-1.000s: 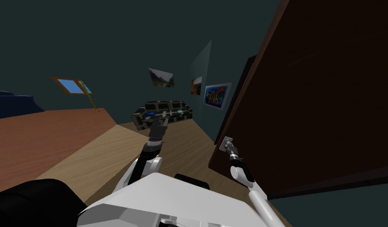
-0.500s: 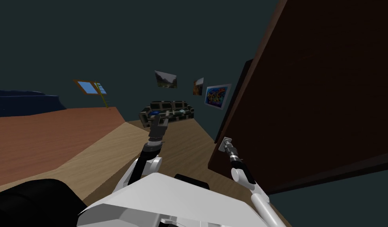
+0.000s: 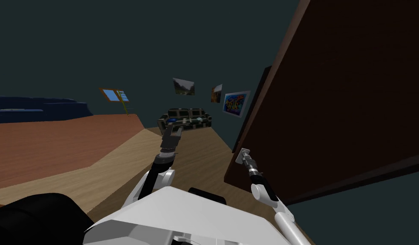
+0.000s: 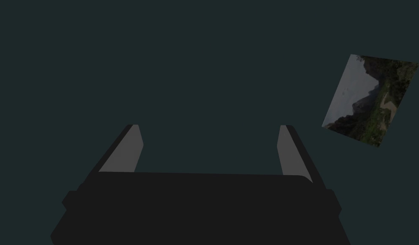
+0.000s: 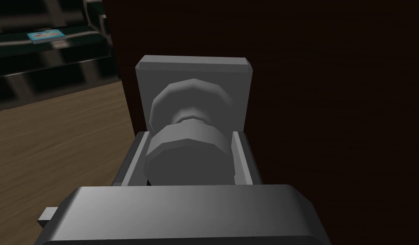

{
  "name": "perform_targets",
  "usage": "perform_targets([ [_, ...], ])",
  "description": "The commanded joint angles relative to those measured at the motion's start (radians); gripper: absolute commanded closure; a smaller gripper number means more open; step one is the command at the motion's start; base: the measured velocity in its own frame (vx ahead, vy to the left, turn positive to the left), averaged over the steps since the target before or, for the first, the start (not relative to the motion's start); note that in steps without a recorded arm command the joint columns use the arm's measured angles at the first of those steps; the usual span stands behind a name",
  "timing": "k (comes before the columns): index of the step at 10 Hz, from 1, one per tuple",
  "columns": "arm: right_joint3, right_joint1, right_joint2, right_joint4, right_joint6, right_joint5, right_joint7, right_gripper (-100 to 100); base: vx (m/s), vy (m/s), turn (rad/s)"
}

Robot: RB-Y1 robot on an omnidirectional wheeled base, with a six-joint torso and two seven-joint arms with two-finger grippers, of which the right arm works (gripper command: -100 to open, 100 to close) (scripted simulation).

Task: Pull the door open

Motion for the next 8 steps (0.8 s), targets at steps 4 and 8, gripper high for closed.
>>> perform_targets([
  [4,0.044,0.021,-0.044,-0.031,-0.023,0.004,-0.042,100,-0.187,-0.074,0.094],
  [8,0.072,0.043,-0.073,-0.046,-0.041,0.011,-0.068,100,-0.132,-0.054,0.078],
])
